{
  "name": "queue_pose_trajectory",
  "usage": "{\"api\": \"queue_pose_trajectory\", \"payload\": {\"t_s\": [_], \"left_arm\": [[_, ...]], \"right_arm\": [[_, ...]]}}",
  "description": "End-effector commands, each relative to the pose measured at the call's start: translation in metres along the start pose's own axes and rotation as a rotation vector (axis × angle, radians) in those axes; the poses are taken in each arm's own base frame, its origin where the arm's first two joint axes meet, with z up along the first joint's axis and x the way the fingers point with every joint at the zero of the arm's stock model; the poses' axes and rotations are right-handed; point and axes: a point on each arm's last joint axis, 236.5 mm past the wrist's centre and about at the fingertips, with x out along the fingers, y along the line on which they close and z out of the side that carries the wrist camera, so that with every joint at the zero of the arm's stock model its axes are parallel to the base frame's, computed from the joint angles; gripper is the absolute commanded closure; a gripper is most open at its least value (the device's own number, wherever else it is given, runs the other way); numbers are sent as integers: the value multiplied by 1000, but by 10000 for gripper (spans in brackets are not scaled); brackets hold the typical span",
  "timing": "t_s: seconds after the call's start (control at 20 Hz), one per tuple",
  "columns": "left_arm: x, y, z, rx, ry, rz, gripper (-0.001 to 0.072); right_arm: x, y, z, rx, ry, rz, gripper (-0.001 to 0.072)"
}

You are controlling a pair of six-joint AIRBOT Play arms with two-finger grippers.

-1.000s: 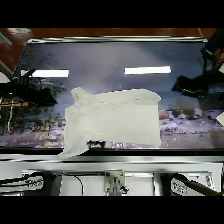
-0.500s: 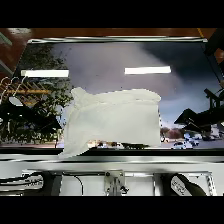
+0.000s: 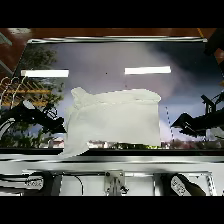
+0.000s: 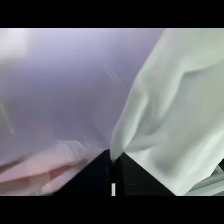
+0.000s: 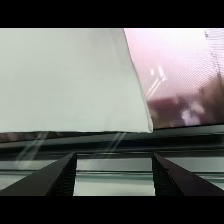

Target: Fold the shirts.

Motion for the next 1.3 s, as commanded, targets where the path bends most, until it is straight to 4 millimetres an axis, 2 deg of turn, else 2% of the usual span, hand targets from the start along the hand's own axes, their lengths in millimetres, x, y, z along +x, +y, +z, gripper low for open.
{"api": "queue_pose_trajectory", "payload": {"t_s": [0.0,0.2,0.3,0.55,0.95,1.0,1.05,1.15,1.2,1.25], "left_arm": [[4,-4,-4,2,27,-5,675],[-1,-11,-13,23,48,-27,675],[-10,-15,-11,61,12,-25,675],[-31,-26,-8,111,-66,-21,676],[-47,-41,-5,131,-125,-49,675],[-51,-44,-2,137,-138,-54,675],[-58,-49,3,147,-160,-60,676],[-86,-65,19,192,-246,-65,676],[-110,-79,28,228,-314,-72,677],[-145,-100,36,284,-411,-80,677]], "right_arm": [[14,-8,-7,20,23,-9,116],[65,-28,-39,101,143,2,116],[84,-36,-50,129,198,2,116],[109,-42,-44,188,236,26,116],[150,-16,-41,109,257,-1,125],[151,-11,-39,108,251,11,311],[149,-2,-36,101,248,45,624],[133,33,-23,21,236,174,638],[114,60,-9,-42,201,259,638],[88,86,7,-109,140,329,638]]}}
